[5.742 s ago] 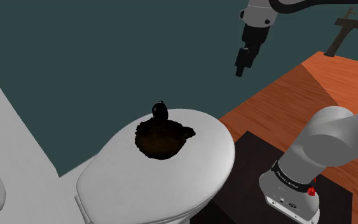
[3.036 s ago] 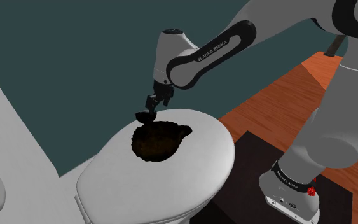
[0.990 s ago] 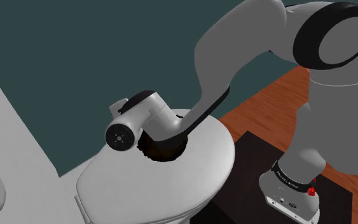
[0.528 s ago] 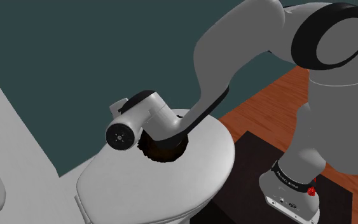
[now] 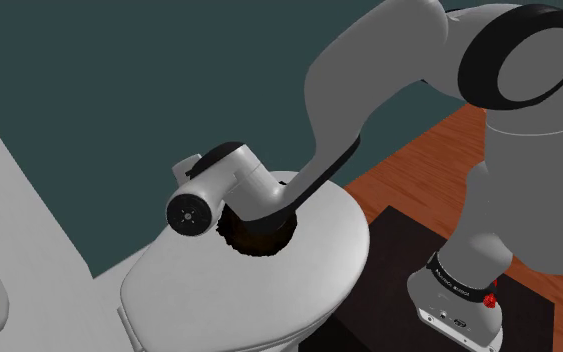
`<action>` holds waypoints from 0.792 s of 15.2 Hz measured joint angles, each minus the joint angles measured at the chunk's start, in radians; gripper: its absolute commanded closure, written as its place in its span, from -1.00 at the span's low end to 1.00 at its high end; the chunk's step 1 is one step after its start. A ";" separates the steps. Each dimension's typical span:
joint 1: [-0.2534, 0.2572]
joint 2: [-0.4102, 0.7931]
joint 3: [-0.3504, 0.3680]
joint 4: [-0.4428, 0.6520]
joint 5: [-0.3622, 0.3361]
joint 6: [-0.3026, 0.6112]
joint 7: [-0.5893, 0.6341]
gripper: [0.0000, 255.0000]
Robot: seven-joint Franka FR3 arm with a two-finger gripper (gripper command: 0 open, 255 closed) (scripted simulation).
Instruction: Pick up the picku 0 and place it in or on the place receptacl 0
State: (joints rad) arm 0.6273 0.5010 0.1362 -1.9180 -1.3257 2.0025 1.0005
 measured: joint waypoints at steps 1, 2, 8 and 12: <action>0.000 0.000 0.000 0.001 0.000 0.000 0.000 1.00; 0.000 0.000 0.000 0.000 0.000 0.000 0.000 1.00; -0.006 -0.048 0.006 -0.009 0.024 -0.011 -0.043 1.00; -0.006 -0.084 0.012 -0.011 0.044 -0.025 -0.078 1.00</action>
State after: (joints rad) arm 0.6209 0.4173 0.1485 -1.9287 -1.2812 1.9778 0.9226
